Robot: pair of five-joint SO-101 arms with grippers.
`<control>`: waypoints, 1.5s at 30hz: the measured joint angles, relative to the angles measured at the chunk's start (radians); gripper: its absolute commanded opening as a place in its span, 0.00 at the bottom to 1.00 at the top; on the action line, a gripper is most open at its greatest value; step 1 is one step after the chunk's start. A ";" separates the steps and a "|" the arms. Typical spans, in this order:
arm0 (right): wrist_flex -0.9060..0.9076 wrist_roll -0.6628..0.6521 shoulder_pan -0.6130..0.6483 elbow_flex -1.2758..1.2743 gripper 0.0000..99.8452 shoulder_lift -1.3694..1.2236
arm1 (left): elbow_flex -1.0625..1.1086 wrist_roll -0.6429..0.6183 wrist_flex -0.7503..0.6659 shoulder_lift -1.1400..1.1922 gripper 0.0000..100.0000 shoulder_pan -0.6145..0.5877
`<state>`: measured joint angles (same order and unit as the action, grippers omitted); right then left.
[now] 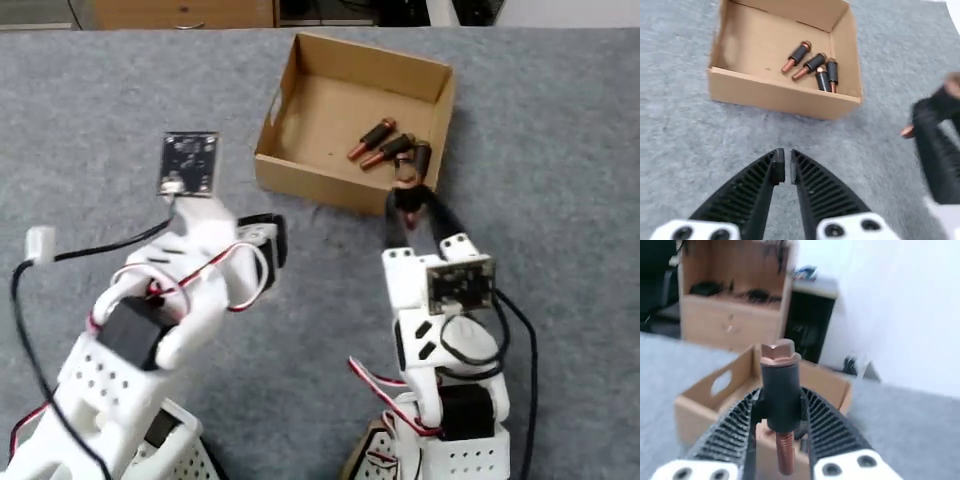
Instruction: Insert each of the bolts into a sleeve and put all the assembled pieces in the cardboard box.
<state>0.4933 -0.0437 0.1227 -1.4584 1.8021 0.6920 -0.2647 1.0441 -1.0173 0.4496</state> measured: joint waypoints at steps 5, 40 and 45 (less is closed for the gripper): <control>-0.083 0.000 -0.028 0.110 0.00 -0.063 | 0.147 0.000 0.003 -0.120 0.02 -0.138; 0.516 0.390 0.028 2.008 0.00 -2.490 | 0.990 0.121 -0.184 -0.732 0.02 -0.482; 0.598 0.390 0.028 2.211 0.00 -2.711 | 0.990 0.121 -0.043 -0.732 0.02 -0.482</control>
<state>1.0917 0.3460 0.1504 0.7526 -0.9091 1.6817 -0.1435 1.0012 -1.7492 -0.0322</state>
